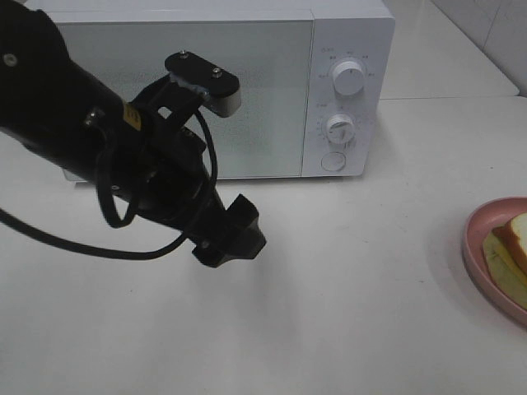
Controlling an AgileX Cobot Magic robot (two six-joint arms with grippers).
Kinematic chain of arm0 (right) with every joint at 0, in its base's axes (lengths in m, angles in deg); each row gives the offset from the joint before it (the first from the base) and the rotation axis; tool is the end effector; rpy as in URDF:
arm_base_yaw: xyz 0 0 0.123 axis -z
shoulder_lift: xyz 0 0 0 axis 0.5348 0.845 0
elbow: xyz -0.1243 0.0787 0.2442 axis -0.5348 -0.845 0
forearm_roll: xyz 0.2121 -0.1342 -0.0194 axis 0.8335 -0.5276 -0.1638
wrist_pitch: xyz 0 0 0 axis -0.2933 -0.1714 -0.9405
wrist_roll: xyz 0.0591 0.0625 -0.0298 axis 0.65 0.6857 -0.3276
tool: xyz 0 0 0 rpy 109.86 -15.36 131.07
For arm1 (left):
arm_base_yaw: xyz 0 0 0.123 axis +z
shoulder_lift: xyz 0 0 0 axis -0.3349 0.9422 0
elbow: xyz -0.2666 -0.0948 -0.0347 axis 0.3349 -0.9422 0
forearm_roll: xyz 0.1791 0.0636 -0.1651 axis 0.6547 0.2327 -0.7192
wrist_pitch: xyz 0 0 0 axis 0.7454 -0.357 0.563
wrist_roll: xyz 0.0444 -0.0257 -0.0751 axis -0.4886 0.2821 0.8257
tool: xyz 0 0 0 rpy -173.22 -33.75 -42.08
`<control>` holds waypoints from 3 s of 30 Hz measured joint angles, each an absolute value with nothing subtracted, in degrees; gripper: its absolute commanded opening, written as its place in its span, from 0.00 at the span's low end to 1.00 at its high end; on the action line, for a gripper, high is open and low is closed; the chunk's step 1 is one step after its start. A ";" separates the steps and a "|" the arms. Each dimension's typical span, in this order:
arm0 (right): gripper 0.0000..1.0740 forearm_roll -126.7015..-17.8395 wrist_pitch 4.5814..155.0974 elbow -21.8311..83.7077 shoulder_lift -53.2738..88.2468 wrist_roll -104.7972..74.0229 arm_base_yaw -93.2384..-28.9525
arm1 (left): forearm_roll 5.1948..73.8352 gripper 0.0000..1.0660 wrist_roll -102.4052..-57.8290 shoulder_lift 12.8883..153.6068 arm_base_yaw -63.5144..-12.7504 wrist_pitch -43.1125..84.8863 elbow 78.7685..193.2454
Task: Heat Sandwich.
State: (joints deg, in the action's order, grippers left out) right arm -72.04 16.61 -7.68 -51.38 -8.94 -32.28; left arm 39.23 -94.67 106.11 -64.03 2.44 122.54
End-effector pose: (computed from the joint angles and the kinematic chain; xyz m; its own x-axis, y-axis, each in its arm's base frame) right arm -0.0057 0.0006 0.2804 -0.4321 0.0369 -0.9011 0.0112 0.9993 0.0356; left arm 0.2213 -0.2335 0.2231 -0.5359 0.6545 -0.5334 0.7953 0.6033 -0.0588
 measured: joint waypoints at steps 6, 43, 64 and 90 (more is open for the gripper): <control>0.71 -72.04 16.61 -7.68 -51.38 -8.94 -32.28 | 47.31 0.95 -85.85 104.50 -64.03 -5.13 122.54; 0.71 -72.04 16.61 -7.68 -51.38 -8.94 -32.28 | 44.39 0.95 -84.19 84.74 -18.37 -30.16 114.81; 0.71 -72.04 16.61 -7.68 -51.38 -8.94 -32.28 | 50.06 0.95 -80.69 40.56 -18.25 -30.79 98.13; 0.71 -72.04 16.61 -7.68 -51.38 -8.94 -32.28 | 50.06 0.95 -80.63 14.61 -18.25 -27.47 94.30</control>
State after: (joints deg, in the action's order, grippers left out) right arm -72.04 16.61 -7.68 -51.38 -8.94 -32.28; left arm 50.06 -80.63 14.61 -18.25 -27.47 94.30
